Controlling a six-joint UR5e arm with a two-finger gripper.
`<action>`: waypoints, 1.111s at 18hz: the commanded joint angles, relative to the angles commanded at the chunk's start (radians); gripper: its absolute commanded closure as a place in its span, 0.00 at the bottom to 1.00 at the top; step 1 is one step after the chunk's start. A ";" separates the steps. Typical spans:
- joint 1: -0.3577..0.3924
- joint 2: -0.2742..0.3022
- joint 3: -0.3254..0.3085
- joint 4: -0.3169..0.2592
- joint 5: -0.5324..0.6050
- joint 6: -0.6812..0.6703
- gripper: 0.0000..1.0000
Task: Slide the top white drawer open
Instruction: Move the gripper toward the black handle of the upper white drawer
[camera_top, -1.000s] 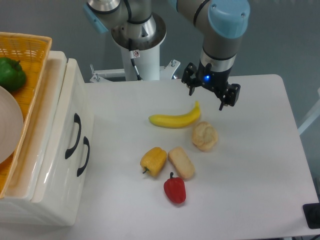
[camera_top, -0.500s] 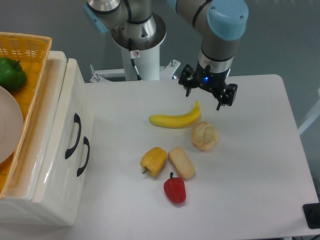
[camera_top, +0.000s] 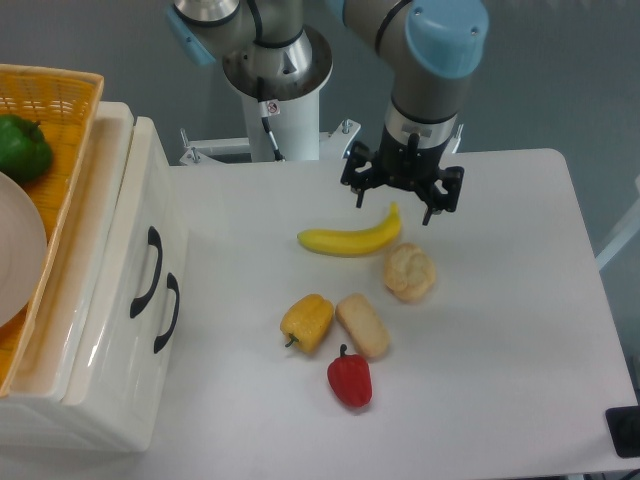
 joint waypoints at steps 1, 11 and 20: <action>-0.017 -0.003 0.003 0.002 0.000 -0.035 0.00; -0.126 -0.055 0.031 0.025 -0.032 -0.157 0.00; -0.204 -0.084 0.032 0.026 -0.043 -0.205 0.00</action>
